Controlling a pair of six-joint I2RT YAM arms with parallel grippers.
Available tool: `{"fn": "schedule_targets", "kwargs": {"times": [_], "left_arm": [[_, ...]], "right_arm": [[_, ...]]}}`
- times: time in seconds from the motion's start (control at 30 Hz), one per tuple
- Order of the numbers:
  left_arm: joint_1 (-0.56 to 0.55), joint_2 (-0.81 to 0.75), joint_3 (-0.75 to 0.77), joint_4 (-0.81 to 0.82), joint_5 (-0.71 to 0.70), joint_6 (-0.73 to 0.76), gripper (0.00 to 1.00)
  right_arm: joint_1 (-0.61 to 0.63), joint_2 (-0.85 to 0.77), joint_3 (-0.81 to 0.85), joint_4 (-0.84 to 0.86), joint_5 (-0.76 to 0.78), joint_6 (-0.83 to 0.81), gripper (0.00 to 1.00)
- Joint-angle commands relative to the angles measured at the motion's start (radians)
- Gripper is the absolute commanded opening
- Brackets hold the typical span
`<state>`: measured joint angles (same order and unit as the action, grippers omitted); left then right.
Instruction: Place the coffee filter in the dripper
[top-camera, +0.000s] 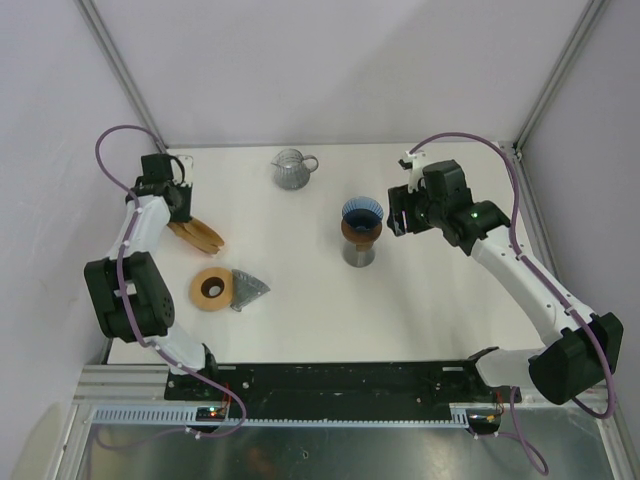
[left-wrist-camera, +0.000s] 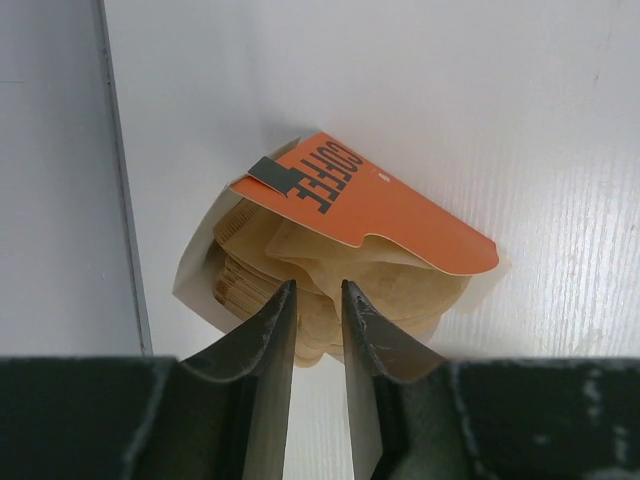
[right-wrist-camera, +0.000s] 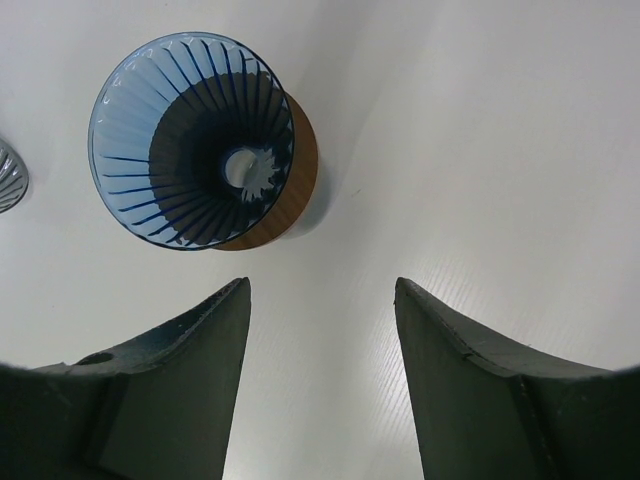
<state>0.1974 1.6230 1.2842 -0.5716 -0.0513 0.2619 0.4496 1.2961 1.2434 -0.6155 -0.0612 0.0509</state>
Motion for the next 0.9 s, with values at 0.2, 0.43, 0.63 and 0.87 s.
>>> {"fn": "schedule_targets", "kwargs": {"times": [0.2,0.43,0.63,0.87], "left_arm": [[0.012,0.025,0.038,0.04,0.0,-0.015,0.29],[0.013,0.051,0.053,0.042,0.016,-0.023,0.28],[0.013,0.065,0.063,0.044,0.026,-0.027,0.25],[0.012,0.065,0.067,0.05,0.034,-0.032,0.16]], "right_arm": [[-0.012,-0.024,0.003,0.028,-0.013,-0.01,0.64],[-0.017,-0.017,0.003,0.028,-0.022,-0.01,0.64],[-0.02,-0.006,0.003,0.026,-0.026,-0.011,0.64],[-0.021,-0.003,0.004,0.025,-0.029,-0.011,0.64]]}}
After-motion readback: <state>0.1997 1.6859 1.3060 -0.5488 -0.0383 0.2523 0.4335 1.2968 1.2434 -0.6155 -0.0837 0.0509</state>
